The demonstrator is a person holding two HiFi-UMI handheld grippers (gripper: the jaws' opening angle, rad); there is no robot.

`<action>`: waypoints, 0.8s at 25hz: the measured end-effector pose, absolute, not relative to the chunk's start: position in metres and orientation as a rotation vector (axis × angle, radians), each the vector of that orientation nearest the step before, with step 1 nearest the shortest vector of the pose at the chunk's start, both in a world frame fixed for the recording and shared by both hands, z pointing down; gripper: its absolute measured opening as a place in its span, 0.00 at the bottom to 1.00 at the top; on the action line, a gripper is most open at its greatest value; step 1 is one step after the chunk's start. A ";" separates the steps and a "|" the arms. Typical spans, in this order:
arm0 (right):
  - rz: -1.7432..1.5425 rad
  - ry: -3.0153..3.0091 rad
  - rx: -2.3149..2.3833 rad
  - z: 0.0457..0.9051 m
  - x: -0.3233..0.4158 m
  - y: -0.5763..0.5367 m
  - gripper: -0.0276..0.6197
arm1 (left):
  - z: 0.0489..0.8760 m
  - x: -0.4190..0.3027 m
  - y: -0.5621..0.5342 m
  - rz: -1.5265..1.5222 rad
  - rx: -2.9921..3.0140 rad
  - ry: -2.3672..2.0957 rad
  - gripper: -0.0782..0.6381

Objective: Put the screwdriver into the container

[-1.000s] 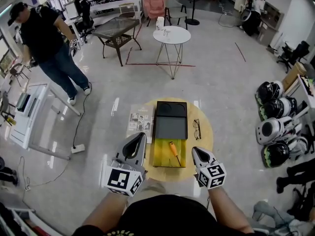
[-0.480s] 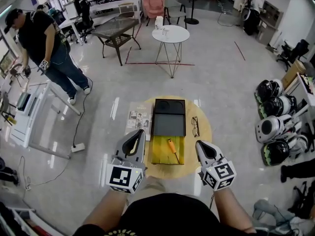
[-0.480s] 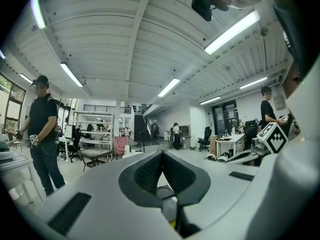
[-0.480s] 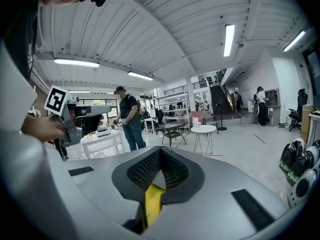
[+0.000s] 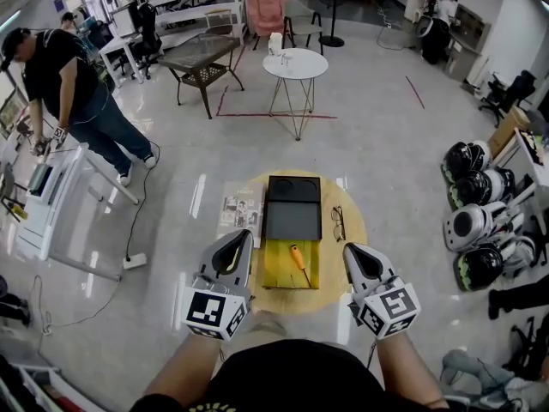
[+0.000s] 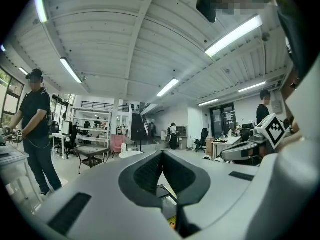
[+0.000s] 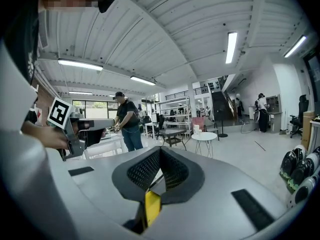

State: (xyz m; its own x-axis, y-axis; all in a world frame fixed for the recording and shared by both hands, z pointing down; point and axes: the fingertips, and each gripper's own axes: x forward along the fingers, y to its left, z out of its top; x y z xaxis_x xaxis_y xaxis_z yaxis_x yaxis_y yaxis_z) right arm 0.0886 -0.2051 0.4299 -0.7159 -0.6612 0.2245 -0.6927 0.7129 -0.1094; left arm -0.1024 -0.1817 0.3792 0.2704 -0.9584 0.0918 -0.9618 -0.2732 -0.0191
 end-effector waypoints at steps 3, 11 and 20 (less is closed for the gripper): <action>0.254 -2.766 1.101 0.417 0.088 -0.203 0.06 | 0.378 -0.100 -0.179 0.131 2.483 -1.858 0.13; 0.206 -2.785 1.145 0.399 0.090 -0.190 0.06 | 0.374 -0.100 -0.167 0.119 2.497 -1.849 0.13; 0.180 -2.851 1.124 0.380 0.088 -0.175 0.06 | 0.382 -0.099 -0.148 0.167 2.489 -1.839 0.13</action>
State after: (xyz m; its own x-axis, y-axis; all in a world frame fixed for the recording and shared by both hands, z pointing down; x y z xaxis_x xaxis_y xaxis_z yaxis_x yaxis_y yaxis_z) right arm 0.0884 -0.1748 0.3798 -0.7297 -0.6749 0.1098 -0.6834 0.7254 -0.0827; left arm -0.0994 -0.1479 0.3821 0.2903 -0.9504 0.1118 -0.9550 -0.2952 -0.0301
